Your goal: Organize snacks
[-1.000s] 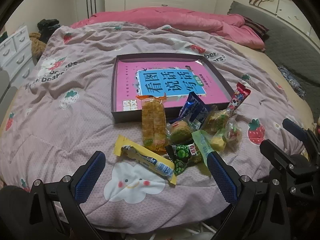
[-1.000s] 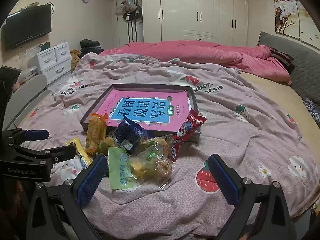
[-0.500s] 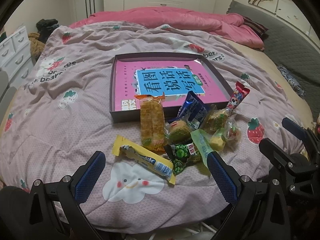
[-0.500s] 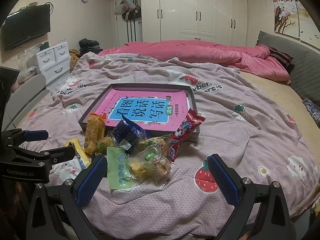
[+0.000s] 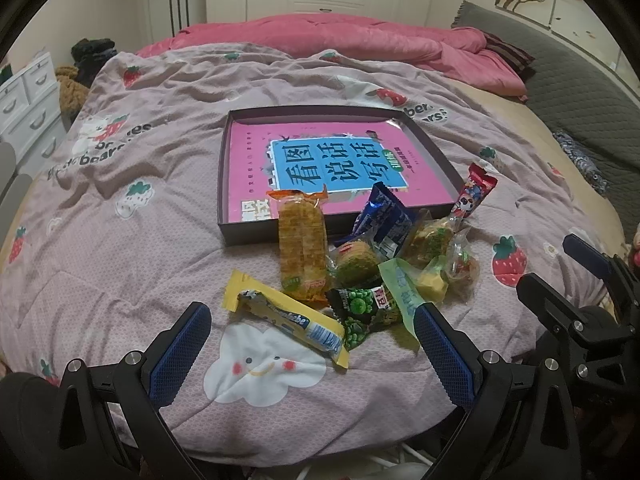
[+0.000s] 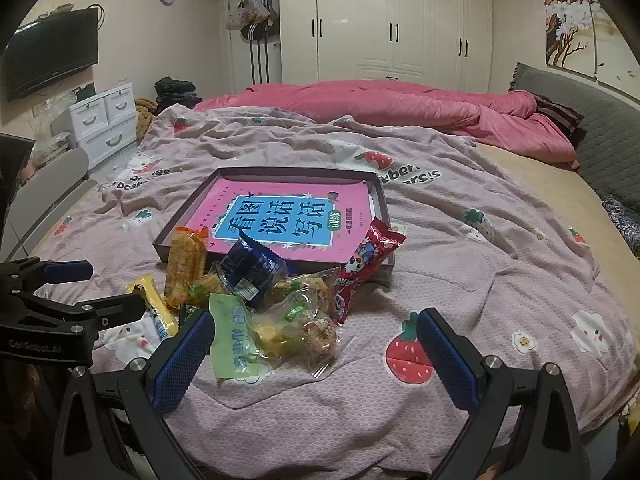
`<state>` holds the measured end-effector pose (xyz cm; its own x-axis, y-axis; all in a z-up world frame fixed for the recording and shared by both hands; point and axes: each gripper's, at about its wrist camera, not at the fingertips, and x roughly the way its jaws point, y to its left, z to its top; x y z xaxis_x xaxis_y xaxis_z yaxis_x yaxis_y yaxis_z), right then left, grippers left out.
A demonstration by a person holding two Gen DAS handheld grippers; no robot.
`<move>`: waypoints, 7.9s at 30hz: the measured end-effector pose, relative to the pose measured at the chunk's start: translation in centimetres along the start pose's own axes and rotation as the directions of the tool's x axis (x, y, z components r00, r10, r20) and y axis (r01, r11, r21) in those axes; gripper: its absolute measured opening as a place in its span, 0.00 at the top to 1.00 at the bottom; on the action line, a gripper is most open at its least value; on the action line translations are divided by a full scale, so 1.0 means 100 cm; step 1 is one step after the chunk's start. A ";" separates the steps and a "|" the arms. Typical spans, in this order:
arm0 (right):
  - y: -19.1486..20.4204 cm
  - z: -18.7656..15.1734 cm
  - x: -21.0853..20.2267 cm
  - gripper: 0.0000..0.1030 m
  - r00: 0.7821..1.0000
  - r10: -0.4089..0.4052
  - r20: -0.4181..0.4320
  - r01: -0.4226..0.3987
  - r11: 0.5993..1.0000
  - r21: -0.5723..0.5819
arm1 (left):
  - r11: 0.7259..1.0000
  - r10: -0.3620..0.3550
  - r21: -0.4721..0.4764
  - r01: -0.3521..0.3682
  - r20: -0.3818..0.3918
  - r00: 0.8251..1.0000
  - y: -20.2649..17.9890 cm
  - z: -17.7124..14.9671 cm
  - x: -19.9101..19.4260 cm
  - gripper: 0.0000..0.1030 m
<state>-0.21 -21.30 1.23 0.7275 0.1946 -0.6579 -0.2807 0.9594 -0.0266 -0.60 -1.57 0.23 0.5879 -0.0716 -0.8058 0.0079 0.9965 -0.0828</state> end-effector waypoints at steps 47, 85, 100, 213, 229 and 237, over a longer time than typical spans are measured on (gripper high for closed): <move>-0.017 -0.007 0.040 0.02 0.990 0.004 -0.144 0.007 0.997 0.075 | 0.974 -0.062 -0.227 0.009 -0.228 0.972 0.040 -0.010 0.062 0.02; -0.025 -0.005 0.096 0.38 0.964 0.101 -0.244 -0.078 0.992 0.103 | 0.962 -0.057 -0.272 -0.013 -0.249 0.967 0.050 0.000 0.100 0.58; -0.031 0.001 0.081 0.39 0.978 0.113 -0.175 -0.092 0.988 0.124 | 0.953 -0.120 -0.296 0.067 -0.166 0.979 0.068 0.005 0.072 0.87; -0.047 0.053 0.156 0.37 0.989 -0.011 -0.147 0.016 0.999 0.035 | 0.994 -0.074 -0.084 0.076 0.027 0.997 0.041 0.110 0.137 0.83; -0.052 0.054 0.151 0.37 0.992 0.004 -0.127 0.004 0.998 0.063 | 0.992 -0.086 -0.094 0.087 0.019 0.996 0.043 0.110 0.136 0.62; -0.053 0.057 0.145 0.37 0.995 0.017 -0.095 -0.010 0.998 0.069 | 0.991 -0.089 -0.097 0.092 0.031 0.996 0.042 0.111 0.127 0.54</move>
<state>15.41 -22.36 -3.88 0.6601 0.1904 -0.7266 -0.2442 0.9692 0.0321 15.93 2.16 -3.83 0.6098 -0.1586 -0.7765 -0.0171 0.9769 -0.2129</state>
